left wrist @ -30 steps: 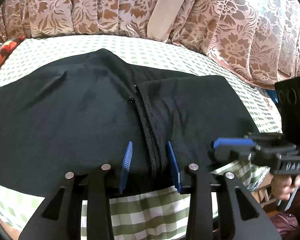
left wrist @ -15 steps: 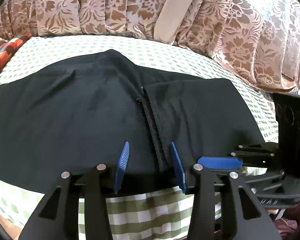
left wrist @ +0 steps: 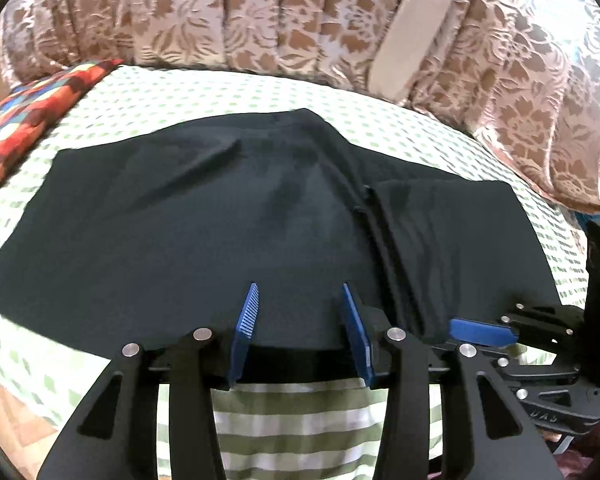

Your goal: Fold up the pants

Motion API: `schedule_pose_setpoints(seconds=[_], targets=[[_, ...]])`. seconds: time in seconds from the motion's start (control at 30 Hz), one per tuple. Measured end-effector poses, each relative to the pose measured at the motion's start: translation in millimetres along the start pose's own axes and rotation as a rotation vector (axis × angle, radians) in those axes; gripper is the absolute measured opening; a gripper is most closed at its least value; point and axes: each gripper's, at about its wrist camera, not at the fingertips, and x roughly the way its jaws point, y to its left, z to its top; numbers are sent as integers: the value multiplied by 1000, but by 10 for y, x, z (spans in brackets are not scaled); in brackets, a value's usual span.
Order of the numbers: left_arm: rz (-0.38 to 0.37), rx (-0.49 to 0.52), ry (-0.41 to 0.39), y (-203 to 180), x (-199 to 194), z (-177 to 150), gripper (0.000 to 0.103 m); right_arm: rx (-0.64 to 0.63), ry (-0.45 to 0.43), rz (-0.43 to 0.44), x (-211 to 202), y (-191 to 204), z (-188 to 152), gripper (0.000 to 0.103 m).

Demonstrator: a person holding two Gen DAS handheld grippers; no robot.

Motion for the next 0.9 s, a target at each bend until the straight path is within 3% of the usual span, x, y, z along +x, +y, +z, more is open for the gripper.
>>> schedule_pose_setpoints(seconds=[0.2,0.4,0.63,0.77,0.9], targets=[[47,-64,-2,234,-109,-48,42,-9,0,22,-14,35,-4,37],[48,-199,9,631,-212,-93,42,-6,-4,29,-26,37,-9,38],[-78,-565,-48,1454,-540,-303,42,6,-14,42,-48,7,-11,38],[-86,-818,-129,1980,-744,-519,42,11,-17,50,-56,-3,-13,38],[-99,-940,-163,2200,-786,-609,42,14,-20,55,-60,-14,-14,38]])
